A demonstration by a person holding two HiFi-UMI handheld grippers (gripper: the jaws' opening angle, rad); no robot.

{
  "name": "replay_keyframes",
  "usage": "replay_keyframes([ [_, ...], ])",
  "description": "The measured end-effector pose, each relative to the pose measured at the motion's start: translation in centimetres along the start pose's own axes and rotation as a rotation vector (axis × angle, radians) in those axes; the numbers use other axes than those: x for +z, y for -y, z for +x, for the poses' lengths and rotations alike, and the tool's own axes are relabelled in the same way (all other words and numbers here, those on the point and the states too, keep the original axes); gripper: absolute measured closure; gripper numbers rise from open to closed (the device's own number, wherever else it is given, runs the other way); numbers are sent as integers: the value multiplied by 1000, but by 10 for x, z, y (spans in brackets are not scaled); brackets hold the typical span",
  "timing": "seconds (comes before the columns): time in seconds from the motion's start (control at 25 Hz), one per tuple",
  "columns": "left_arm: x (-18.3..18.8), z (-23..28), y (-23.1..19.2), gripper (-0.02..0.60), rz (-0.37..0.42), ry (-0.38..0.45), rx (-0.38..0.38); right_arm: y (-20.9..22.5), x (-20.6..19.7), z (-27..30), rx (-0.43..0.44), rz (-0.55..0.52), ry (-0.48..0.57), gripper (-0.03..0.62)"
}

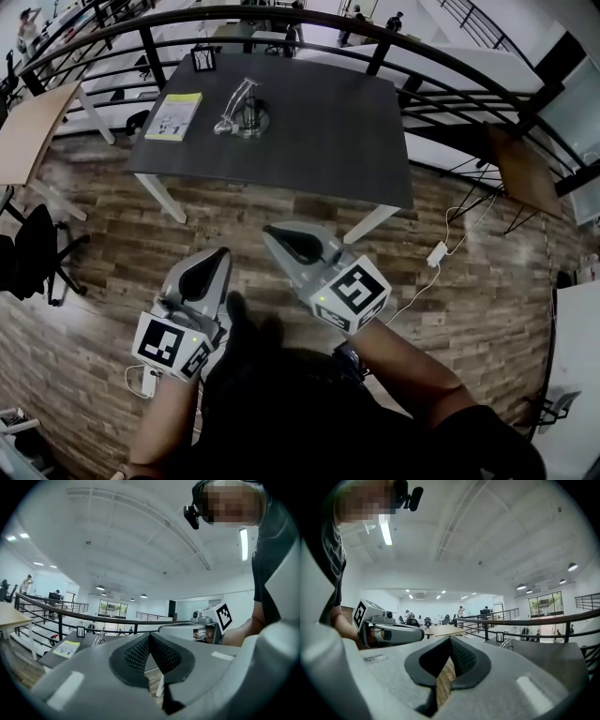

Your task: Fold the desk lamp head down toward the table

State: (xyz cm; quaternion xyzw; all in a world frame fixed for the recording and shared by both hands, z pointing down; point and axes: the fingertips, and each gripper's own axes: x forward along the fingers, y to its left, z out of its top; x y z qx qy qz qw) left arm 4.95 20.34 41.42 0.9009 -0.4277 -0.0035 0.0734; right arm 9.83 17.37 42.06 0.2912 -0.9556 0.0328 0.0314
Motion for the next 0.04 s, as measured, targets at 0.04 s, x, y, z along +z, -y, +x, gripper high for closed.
replay_keyframes([
  [0.04,1,-1,0,580,3,1,3,-1,1,0,3,0,3,591],
])
